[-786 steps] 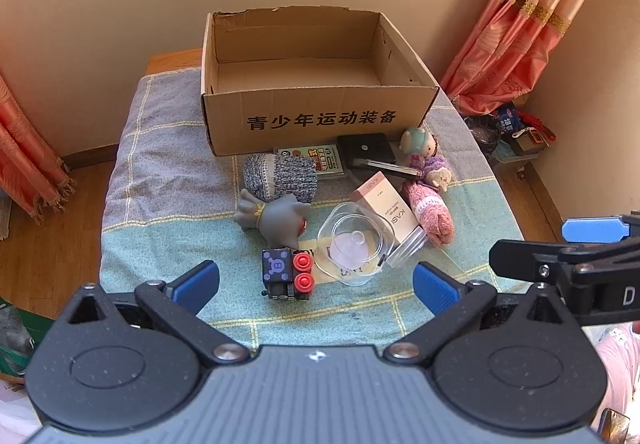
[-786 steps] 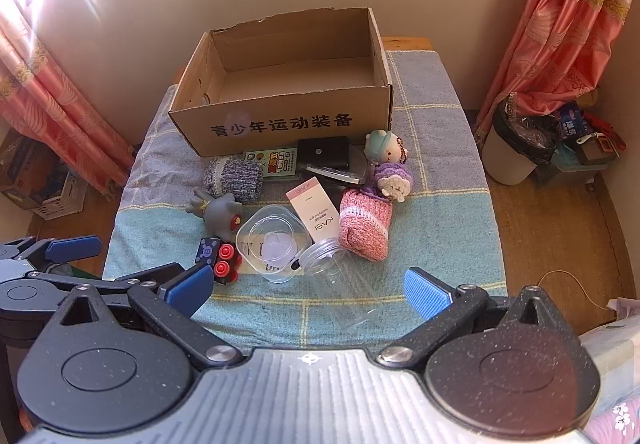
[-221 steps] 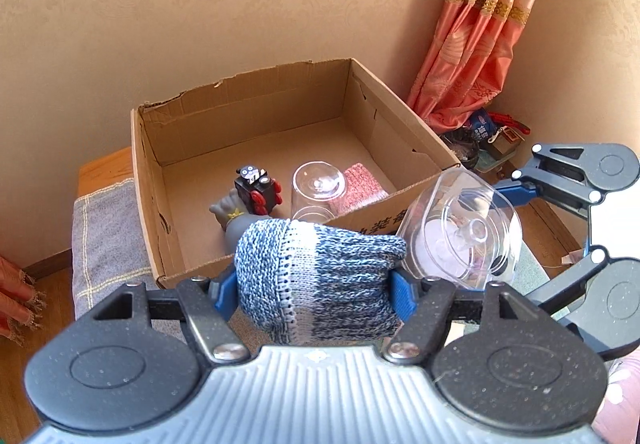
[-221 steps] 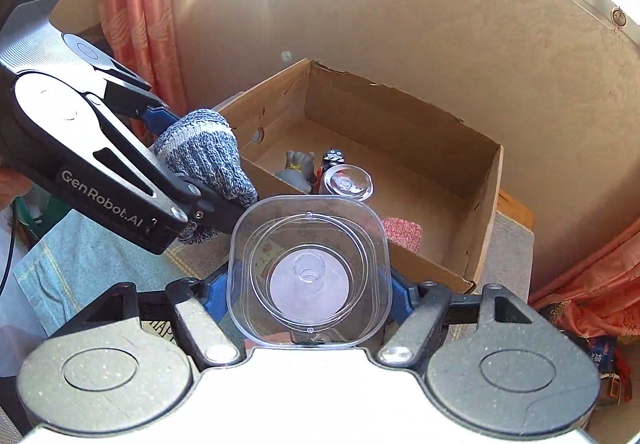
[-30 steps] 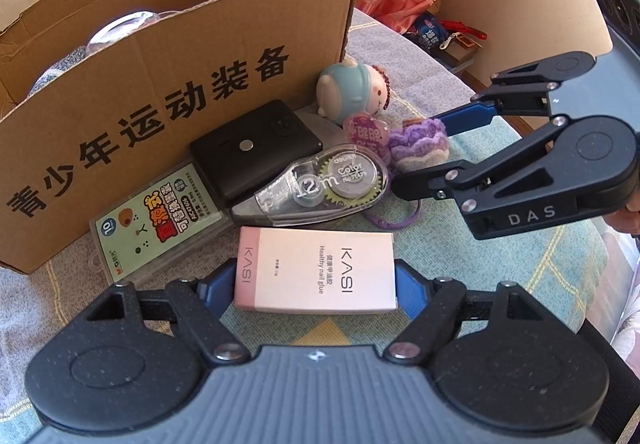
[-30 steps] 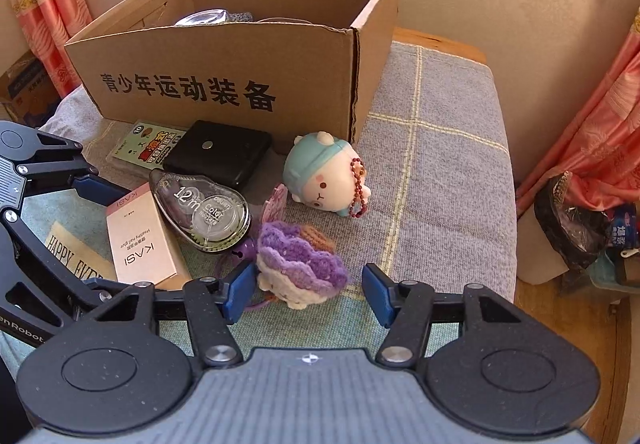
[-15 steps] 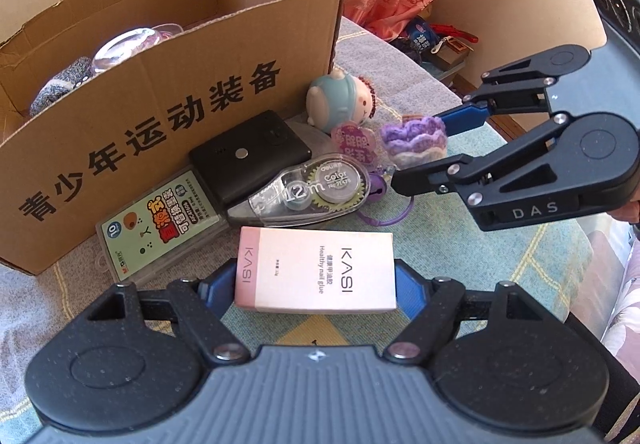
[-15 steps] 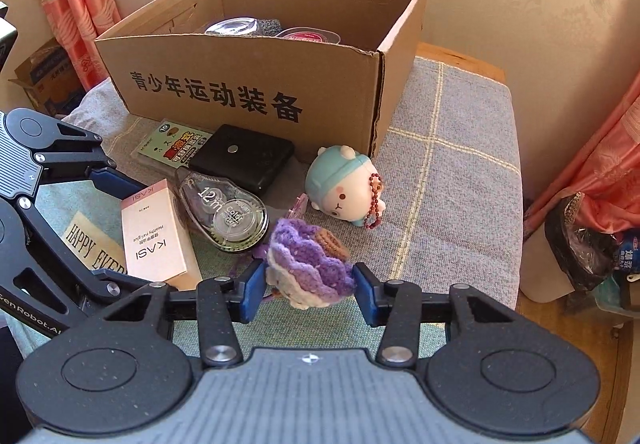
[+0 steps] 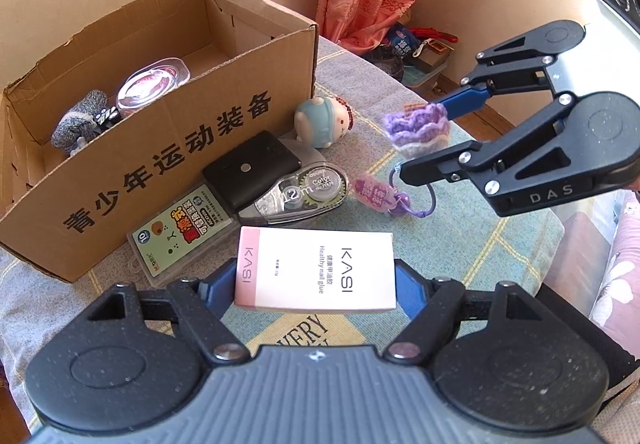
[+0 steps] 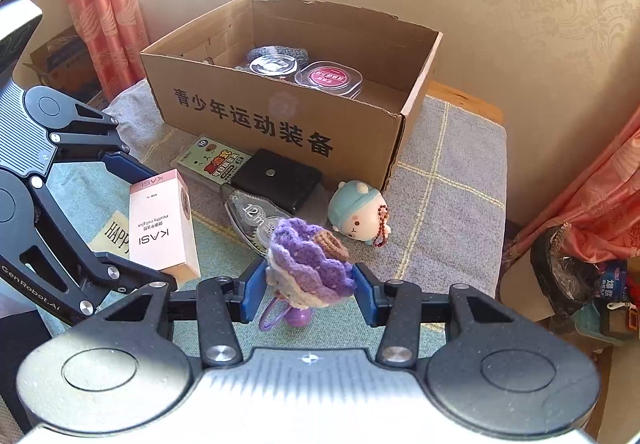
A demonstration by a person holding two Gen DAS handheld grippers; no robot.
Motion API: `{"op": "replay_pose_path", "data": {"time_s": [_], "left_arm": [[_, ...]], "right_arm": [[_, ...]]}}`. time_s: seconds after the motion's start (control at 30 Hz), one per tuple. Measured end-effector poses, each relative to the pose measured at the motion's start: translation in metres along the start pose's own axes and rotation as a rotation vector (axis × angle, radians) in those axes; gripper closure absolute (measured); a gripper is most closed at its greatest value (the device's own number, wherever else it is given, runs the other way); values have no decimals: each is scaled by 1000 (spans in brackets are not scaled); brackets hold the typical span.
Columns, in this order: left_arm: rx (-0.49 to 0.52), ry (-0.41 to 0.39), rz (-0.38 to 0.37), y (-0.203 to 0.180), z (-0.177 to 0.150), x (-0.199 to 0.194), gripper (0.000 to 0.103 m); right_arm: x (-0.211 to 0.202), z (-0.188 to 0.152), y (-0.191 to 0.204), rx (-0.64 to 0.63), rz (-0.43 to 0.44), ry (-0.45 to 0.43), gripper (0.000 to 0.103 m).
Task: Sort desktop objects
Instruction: 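Lift the KASI box and keychain and carry them over the cardboard box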
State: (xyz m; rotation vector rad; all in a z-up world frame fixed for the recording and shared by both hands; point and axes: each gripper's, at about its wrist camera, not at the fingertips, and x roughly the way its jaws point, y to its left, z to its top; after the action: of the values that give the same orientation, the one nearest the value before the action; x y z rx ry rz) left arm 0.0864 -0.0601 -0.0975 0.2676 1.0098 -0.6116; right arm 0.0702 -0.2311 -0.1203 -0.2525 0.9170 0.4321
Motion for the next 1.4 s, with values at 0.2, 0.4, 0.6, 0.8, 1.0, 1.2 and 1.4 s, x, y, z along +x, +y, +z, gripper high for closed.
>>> {"op": "replay_pose_path", "data": {"time_s": [0.2,0.4,0.6,0.8,1.0,1.2,1.4], "left_arm": [[14,-19,-6,7,0,-18,24],[17,-58,8,16,4,-40,24],[14,-98,26,26,7,-61,24],[18,-122,40,35,15,-72,24],[8,-151,61,47,28,-80,24],[-11,-178,77,63,43,-87,24],[-6,-182,95,76,60,-87,24]], "right_arm": [[-15,5,13,-31,-9,3,51],[-30,15,25,-66,-23,-11,51],[-44,30,34,-93,-31,-36,51],[-54,44,37,-102,-35,-60,51],[-62,57,32,-115,-51,-81,51],[-68,76,23,-122,-71,-104,51],[-71,98,14,-133,-86,-130,51]]}}
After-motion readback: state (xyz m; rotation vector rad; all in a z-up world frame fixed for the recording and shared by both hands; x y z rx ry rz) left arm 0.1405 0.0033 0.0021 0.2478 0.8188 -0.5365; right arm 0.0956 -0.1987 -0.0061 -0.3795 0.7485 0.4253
